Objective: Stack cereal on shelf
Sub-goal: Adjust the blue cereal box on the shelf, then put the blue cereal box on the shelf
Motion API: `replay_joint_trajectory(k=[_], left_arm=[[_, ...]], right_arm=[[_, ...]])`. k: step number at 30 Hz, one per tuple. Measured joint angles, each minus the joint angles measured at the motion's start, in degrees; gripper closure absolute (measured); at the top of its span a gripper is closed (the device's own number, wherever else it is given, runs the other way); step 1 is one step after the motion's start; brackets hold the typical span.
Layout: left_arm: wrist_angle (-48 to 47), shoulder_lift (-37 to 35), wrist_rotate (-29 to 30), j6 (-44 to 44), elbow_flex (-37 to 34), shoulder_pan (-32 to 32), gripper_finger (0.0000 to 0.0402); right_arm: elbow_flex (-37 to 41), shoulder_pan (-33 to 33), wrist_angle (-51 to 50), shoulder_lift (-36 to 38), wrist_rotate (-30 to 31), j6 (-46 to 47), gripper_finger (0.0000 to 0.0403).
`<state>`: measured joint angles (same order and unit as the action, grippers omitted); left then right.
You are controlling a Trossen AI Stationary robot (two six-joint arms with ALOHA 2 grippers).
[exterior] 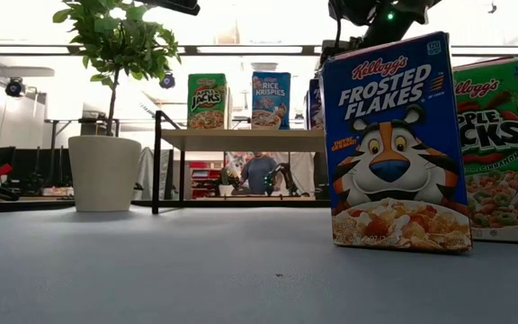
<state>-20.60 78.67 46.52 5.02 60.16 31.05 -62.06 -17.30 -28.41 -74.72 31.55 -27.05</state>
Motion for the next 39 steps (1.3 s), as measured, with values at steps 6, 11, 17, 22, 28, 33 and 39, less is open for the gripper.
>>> replay_joint_trajectory(k=[6,11,17,22,28,33,39], left_arm=[[0.0,0.0,0.0,0.0,0.0,0.0,0.0171],[-0.1,0.0,0.0,0.0,0.0,0.0,0.0171],[-0.1,0.0,0.0,0.0,0.0,0.0,0.0171],[-0.1,0.0,0.0,0.0,0.0,0.0,0.0171],[0.0,0.0,0.0,0.0,0.0,0.0,0.0171],[0.0,0.0,0.0,0.0,0.0,0.0,0.0171],[0.0,0.0,-1.1,0.0,0.0,0.0,0.0171]], right_arm=[[0.0,0.0,-0.1,0.0,0.3,0.0,0.0394],[0.0,0.0,-0.2,0.0,2.0,-0.6,0.0394],[0.0,0.2,-0.1,0.1,1.2,0.0,0.0394],[-2.6,3.3,-2.6,0.6,-0.3,3.9,0.0394],[-11.3,9.5,-13.6,0.9,-19.0,17.7,0.0394],[-14.2,17.7,-15.8,0.9,-36.6,29.9,0.0394],[-13.7,32.6,-16.1,-0.4,-31.7,41.4,0.0394]])
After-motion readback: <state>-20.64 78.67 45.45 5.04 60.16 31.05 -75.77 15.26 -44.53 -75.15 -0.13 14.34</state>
